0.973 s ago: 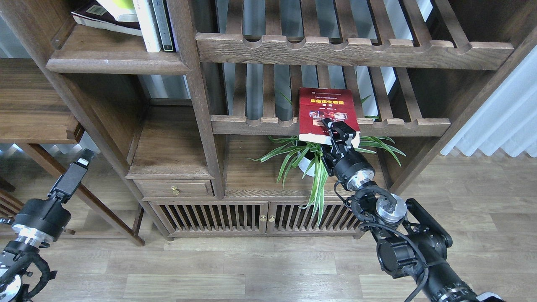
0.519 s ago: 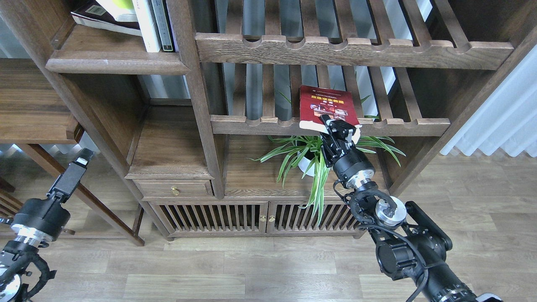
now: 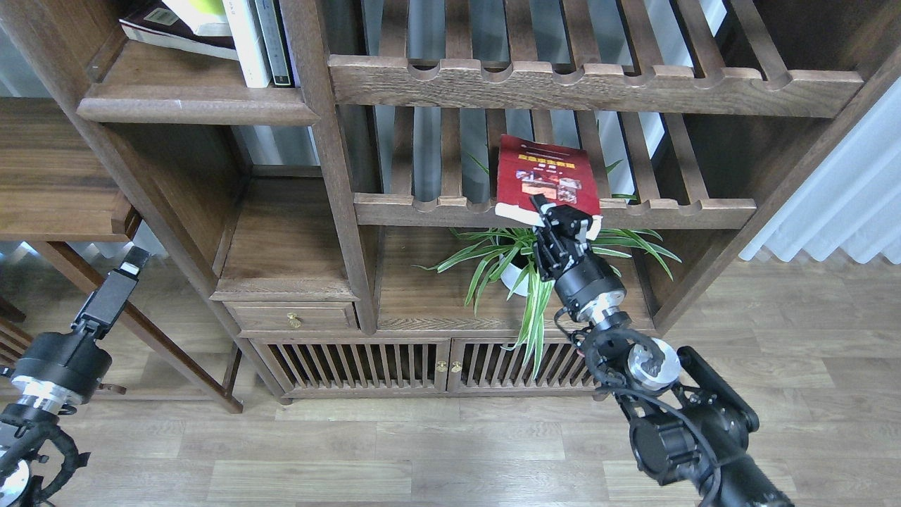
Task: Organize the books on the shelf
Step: 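Pull the red book off the shelf and lower it toward the left gripper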
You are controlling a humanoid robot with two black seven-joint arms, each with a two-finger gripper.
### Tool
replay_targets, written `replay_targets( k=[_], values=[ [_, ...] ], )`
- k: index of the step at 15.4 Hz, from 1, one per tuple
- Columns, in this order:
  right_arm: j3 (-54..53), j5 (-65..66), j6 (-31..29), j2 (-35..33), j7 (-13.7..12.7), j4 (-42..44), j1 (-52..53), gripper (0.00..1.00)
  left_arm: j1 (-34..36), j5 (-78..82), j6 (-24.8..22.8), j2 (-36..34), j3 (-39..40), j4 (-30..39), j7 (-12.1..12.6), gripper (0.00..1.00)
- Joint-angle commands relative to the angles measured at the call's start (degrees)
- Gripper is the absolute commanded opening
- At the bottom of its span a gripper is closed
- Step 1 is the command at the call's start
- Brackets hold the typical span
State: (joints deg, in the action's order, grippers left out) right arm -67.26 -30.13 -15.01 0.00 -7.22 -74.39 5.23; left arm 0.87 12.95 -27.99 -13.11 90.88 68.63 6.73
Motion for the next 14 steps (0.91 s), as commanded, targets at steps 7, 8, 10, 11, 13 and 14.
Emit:
replay_targets(
  k=[7, 8, 10, 11, 13, 14],
  values=[
    [2.56, 0.24, -5.70, 0.00, -4.10, -14.21, -14.97, 0.04, -2.53, -3.71, -0.01, 0.01, -1.06, -4.29, 0.13, 1.00],
    [3.44, 0.51, -7.56, 0.00, -5.25, -14.38, -16.38, 0.04, -2.71, -4.68, -0.01, 0.01, -1.15, -4.91, 0.13, 1.00],
    [4.59, 1.47, -10.37, 0.00, -6.92, -14.38, -18.49, 0.04, -2.71, -6.34, -0.01, -0.08, -1.32, -5.52, 0.13, 1.00],
    [5.03, 2.44, -11.35, 0.00, -7.54, -14.38, -19.46, 0.04, -2.71, -7.58, -0.01, -0.34, -1.50, -5.70, 0.13, 1.00],
    [6.26, 4.72, -12.99, 0.00, -8.42, -14.38, -22.62, 0.04, -3.41, -11.52, -0.01, -0.87, -4.29, -5.70, 0.22, 1.00],
    [6.96, 5.08, -12.99, 0.00, -8.77, -14.38, -23.94, 0.04, -3.94, -13.20, -0.01, -1.30, -6.05, -5.70, 0.22, 1.00]
  ],
)
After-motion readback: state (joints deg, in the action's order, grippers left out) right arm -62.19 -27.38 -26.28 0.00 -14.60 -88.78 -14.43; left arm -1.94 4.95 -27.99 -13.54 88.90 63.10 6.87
